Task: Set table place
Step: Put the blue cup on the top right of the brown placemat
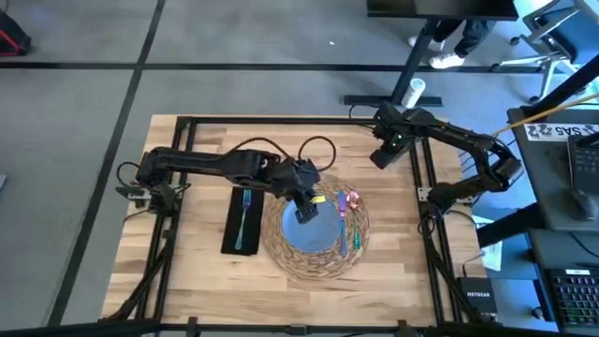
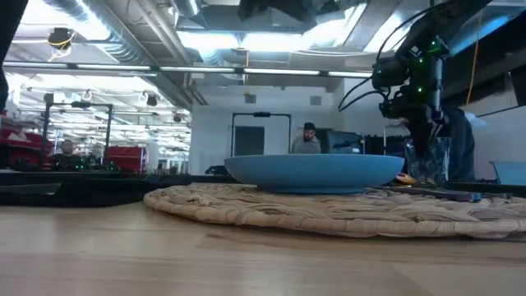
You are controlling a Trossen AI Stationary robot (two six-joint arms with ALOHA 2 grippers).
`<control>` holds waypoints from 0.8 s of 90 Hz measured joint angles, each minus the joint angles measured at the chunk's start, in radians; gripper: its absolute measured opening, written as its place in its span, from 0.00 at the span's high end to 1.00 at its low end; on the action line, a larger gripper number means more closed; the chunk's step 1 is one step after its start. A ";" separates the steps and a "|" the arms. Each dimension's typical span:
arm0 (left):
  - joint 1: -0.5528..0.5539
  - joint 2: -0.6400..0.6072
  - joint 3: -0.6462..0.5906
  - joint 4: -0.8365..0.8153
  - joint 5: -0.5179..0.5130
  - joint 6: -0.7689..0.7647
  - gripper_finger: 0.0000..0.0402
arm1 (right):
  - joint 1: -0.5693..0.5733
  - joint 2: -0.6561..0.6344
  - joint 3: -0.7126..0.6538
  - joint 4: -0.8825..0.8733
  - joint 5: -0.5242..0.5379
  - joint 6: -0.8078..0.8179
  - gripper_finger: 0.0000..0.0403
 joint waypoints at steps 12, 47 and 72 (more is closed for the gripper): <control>-0.001 0.000 0.000 0.000 -0.010 0.000 0.89 | 0.049 -0.002 0.000 0.000 -0.005 0.017 0.97; -0.001 0.000 0.000 -0.003 -0.010 0.000 0.89 | 0.306 -0.003 0.000 0.085 -0.025 0.175 0.99; -0.001 0.000 0.000 -0.003 -0.010 0.000 0.89 | 0.421 -0.003 0.000 0.100 -0.032 0.278 0.99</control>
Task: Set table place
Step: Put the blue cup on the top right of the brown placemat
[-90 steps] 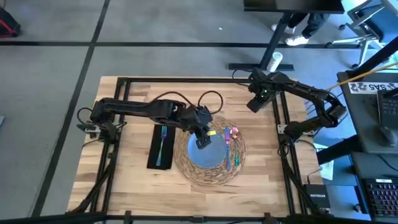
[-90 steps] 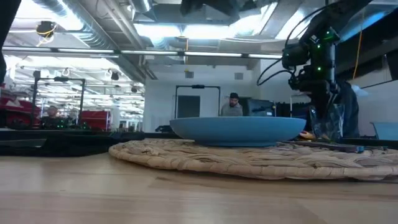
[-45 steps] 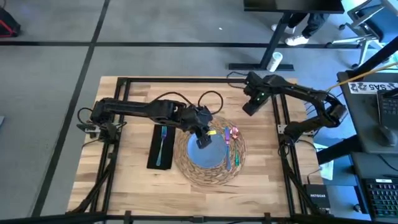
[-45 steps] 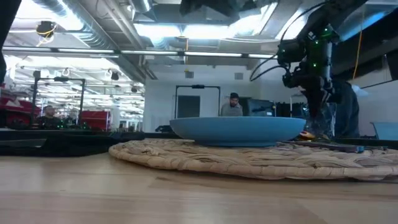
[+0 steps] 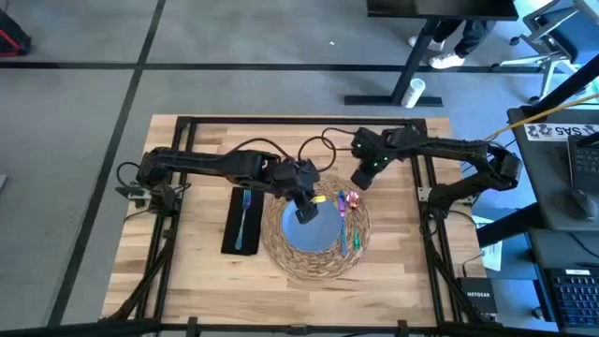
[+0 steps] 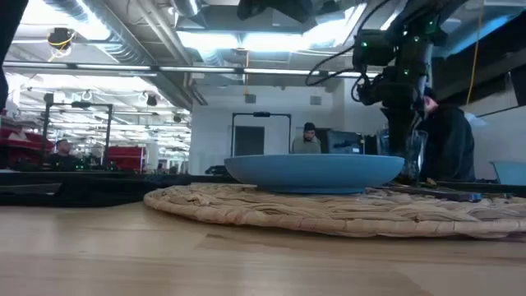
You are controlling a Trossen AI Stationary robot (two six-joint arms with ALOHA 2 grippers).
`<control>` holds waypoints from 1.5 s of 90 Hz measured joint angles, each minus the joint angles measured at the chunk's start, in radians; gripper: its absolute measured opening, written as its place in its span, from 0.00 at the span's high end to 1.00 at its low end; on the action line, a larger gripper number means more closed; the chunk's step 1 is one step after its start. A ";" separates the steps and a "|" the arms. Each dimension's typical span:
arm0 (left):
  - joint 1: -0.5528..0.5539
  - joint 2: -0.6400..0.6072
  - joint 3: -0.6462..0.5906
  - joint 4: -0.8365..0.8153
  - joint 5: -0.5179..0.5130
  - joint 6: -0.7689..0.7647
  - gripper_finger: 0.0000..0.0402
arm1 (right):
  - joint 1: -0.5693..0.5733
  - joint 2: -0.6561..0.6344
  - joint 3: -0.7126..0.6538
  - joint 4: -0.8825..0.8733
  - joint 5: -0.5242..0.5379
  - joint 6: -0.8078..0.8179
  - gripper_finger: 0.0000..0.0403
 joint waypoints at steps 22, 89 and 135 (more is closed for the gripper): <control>-0.002 0.000 0.000 0.000 0.000 0.000 0.89 | 0.052 0.000 0.000 0.000 0.000 0.046 0.99; -0.017 0.000 0.000 -0.019 0.000 0.001 0.89 | 0.066 0.000 0.000 0.089 -0.009 0.079 0.78; -0.019 0.000 0.000 -0.022 0.000 0.012 0.89 | 0.066 0.000 0.000 0.109 -0.067 0.078 0.76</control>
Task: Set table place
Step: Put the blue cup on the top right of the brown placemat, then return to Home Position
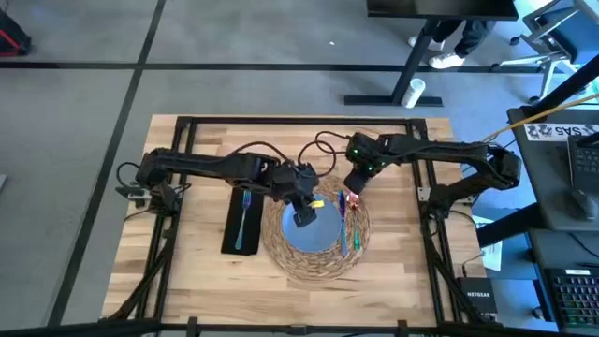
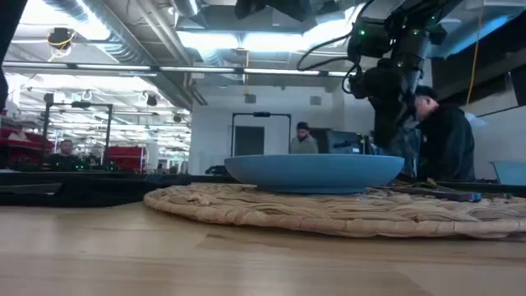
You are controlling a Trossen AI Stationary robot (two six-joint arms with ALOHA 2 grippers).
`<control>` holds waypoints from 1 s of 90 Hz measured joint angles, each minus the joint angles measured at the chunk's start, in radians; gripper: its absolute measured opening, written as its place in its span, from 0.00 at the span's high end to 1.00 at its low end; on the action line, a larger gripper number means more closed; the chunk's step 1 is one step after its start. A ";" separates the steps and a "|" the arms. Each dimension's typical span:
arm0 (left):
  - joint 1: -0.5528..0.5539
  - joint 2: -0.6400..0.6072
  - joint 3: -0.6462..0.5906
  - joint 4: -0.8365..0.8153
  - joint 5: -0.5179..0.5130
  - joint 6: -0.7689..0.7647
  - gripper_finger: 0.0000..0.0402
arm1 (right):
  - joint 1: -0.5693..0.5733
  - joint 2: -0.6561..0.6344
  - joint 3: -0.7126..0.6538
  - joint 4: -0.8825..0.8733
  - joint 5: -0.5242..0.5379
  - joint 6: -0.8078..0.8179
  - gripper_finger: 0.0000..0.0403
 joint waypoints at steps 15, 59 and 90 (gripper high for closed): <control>0.000 0.000 0.000 0.000 0.000 0.000 0.89 | 0.000 0.000 0.000 0.008 -0.009 0.000 0.76; 0.000 0.000 0.000 0.000 0.000 0.003 0.89 | 0.000 0.000 0.050 -0.006 0.061 0.024 0.76; 0.000 0.000 0.000 -0.006 0.000 0.012 0.89 | 0.000 0.000 0.224 -0.069 0.097 -0.020 0.76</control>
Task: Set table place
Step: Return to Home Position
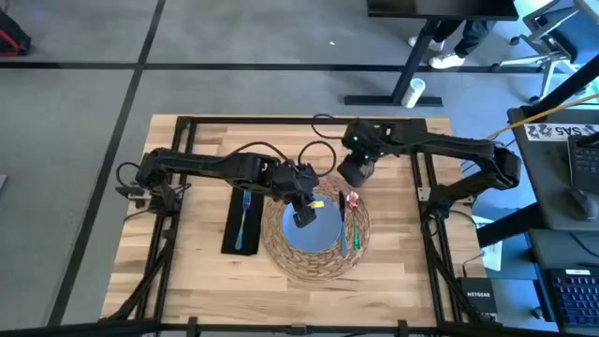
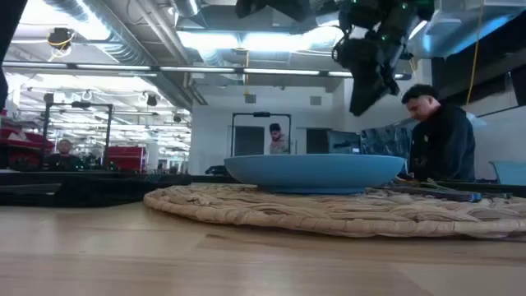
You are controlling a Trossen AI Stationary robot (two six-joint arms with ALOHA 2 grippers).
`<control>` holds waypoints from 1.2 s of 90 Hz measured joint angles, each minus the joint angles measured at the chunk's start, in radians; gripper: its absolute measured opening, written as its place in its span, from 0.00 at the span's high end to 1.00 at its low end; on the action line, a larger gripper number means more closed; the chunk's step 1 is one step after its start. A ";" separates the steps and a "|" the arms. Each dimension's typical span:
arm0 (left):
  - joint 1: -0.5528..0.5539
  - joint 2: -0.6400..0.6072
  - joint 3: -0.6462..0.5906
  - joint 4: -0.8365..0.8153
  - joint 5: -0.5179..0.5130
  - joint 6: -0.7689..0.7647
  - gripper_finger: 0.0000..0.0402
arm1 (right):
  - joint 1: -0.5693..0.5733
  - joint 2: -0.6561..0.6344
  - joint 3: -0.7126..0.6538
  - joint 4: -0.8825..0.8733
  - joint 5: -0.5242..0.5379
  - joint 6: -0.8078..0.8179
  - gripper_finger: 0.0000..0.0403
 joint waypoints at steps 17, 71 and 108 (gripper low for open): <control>0.000 -0.003 0.000 -0.030 -0.039 0.009 0.89 | 0.014 0.000 0.036 -0.045 0.000 -0.010 0.79; 0.003 -0.181 0.000 -0.125 -0.137 0.072 1.00 | 0.180 -0.097 0.036 0.052 0.000 0.001 1.00; -0.022 -0.216 0.000 -0.101 -0.136 0.144 1.00 | 0.298 -0.248 0.035 0.084 0.119 0.043 1.00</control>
